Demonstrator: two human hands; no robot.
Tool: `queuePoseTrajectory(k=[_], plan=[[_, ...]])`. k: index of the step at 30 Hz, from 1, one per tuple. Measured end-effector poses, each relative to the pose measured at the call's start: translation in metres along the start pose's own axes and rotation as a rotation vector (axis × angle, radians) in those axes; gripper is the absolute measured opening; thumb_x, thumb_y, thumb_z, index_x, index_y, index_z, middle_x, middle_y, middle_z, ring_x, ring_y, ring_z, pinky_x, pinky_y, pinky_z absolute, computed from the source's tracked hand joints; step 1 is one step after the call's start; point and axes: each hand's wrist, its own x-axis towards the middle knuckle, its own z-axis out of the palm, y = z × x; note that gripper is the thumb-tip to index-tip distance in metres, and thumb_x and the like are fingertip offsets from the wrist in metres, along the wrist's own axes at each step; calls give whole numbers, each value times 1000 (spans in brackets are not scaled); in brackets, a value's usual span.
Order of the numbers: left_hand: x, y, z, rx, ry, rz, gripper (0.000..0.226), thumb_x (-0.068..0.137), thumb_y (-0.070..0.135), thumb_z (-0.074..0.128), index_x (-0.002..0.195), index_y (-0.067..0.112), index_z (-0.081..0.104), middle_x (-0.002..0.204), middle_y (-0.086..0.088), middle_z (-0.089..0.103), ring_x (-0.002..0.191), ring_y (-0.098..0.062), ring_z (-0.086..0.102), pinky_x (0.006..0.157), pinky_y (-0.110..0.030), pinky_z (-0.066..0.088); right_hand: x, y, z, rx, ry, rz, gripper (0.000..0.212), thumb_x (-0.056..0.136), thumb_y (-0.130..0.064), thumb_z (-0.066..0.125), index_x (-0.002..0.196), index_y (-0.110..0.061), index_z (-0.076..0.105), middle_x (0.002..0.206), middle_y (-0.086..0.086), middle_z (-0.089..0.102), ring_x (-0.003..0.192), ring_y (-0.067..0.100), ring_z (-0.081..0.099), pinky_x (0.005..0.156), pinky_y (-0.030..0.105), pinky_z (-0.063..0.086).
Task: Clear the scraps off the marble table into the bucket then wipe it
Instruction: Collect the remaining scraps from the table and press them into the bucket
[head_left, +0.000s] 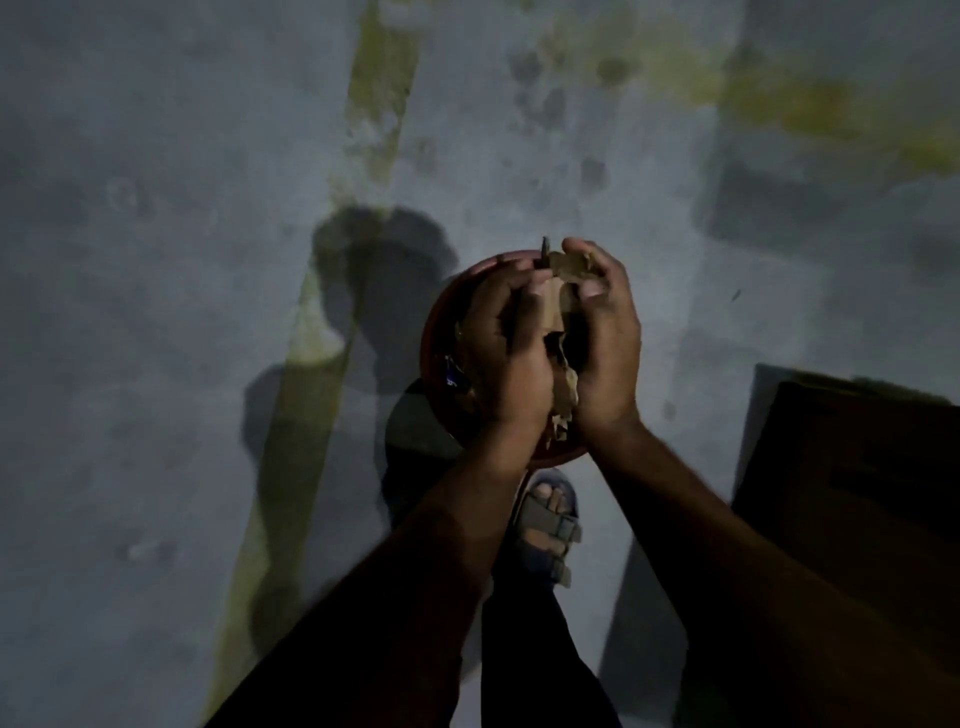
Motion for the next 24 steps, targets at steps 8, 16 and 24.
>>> queuePoseTrajectory(k=[8, 16, 24], plan=[[21, -77, -54, 428, -292, 265, 30, 98, 16, 51, 124, 6, 63, 128, 0, 61, 120, -9, 51, 101, -28, 40, 18, 70, -44, -607, -393, -100, 58, 103, -49, 33, 158, -32, 32, 164, -5, 34, 152, 18, 26, 121, 54, 24], [29, -114, -62, 1210, -673, 522, 64, 97, 39, 46, 153, 11, 30, 161, -12, 31, 147, -34, 27, 115, -52, 29, 34, 104, -48, -1017, -457, -85, 61, 98, -44, 42, 156, -26, 35, 165, 4, 27, 152, 27, 22, 121, 53, 24], [38, -189, -31, 1359, -738, 452, 71, 95, 36, 27, 160, 10, 12, 168, -10, 7, 155, -27, 7, 124, -50, 12, 31, 198, -28, -1304, -454, -192, 67, 105, -48, 26, 164, -17, 16, 171, 13, 12, 157, 35, 9, 124, 58, 14]])
